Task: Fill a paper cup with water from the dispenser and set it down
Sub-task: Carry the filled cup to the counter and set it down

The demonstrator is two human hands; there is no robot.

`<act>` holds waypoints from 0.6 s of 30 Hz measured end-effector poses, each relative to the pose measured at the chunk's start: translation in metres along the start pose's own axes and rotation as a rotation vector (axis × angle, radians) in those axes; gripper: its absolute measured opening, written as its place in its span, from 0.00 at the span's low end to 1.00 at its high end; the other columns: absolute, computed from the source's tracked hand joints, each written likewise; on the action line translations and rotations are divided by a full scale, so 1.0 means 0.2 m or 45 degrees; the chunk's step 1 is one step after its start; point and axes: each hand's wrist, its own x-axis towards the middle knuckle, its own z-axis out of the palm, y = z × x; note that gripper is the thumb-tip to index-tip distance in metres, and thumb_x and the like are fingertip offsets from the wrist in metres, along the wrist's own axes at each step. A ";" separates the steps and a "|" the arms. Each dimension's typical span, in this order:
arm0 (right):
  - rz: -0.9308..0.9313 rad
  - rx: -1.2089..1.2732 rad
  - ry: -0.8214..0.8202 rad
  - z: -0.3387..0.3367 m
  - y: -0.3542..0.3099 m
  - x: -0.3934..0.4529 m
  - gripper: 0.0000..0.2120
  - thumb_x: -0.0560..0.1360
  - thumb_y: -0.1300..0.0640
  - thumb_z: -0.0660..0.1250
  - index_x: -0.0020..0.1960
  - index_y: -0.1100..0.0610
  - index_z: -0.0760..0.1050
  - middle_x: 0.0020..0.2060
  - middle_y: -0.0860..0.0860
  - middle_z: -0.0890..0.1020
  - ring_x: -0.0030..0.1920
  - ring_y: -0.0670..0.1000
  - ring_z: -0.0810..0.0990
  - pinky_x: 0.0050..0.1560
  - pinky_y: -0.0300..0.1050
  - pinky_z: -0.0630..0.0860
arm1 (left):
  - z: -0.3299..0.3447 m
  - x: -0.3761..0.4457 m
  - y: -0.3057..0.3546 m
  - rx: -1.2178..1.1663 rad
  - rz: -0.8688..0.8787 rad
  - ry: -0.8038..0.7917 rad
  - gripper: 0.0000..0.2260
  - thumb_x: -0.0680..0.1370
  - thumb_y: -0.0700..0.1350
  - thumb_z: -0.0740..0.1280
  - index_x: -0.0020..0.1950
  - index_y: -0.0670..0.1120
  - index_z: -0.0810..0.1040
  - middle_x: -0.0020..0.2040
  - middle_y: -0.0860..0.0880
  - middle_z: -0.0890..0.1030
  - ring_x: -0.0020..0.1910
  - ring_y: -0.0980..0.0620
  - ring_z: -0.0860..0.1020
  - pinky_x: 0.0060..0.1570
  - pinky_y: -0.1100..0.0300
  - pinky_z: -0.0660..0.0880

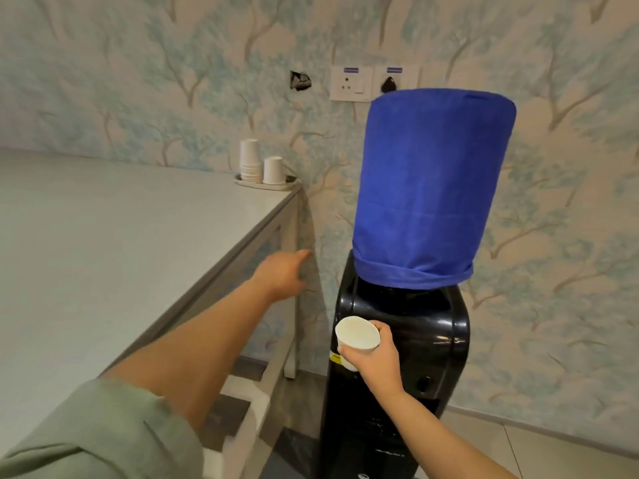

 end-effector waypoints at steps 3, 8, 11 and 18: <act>-0.094 0.021 -0.041 0.10 -0.16 0.03 0.28 0.59 0.57 0.80 0.54 0.50 0.69 0.42 0.40 0.76 0.49 0.49 0.76 0.54 0.51 0.77 | -0.16 -0.07 -0.16 -0.048 -0.101 0.146 0.26 0.74 0.43 0.67 0.71 0.46 0.66 0.66 0.42 0.75 0.65 0.42 0.73 0.62 0.53 0.69; -0.260 0.055 -0.109 0.28 -0.42 0.05 0.28 0.60 0.55 0.79 0.54 0.50 0.68 0.42 0.38 0.74 0.46 0.46 0.75 0.53 0.49 0.76 | -0.32 -0.23 -0.52 -0.097 -0.355 0.354 0.21 0.76 0.47 0.65 0.68 0.46 0.70 0.65 0.43 0.77 0.63 0.42 0.74 0.60 0.52 0.70; -0.342 0.095 -0.166 0.39 -0.58 0.04 0.28 0.61 0.56 0.79 0.53 0.49 0.67 0.42 0.38 0.73 0.43 0.43 0.74 0.47 0.41 0.74 | -0.37 -0.37 -0.75 -0.145 -0.534 0.456 0.20 0.77 0.49 0.65 0.68 0.45 0.71 0.65 0.43 0.77 0.64 0.42 0.73 0.60 0.51 0.69; -0.437 0.193 -0.287 0.67 -0.90 0.02 0.27 0.62 0.58 0.79 0.53 0.51 0.67 0.42 0.40 0.73 0.43 0.43 0.74 0.40 0.31 0.72 | -0.41 -0.63 -1.11 -0.149 -0.859 0.574 0.19 0.77 0.50 0.64 0.65 0.44 0.73 0.62 0.41 0.79 0.62 0.40 0.75 0.60 0.48 0.70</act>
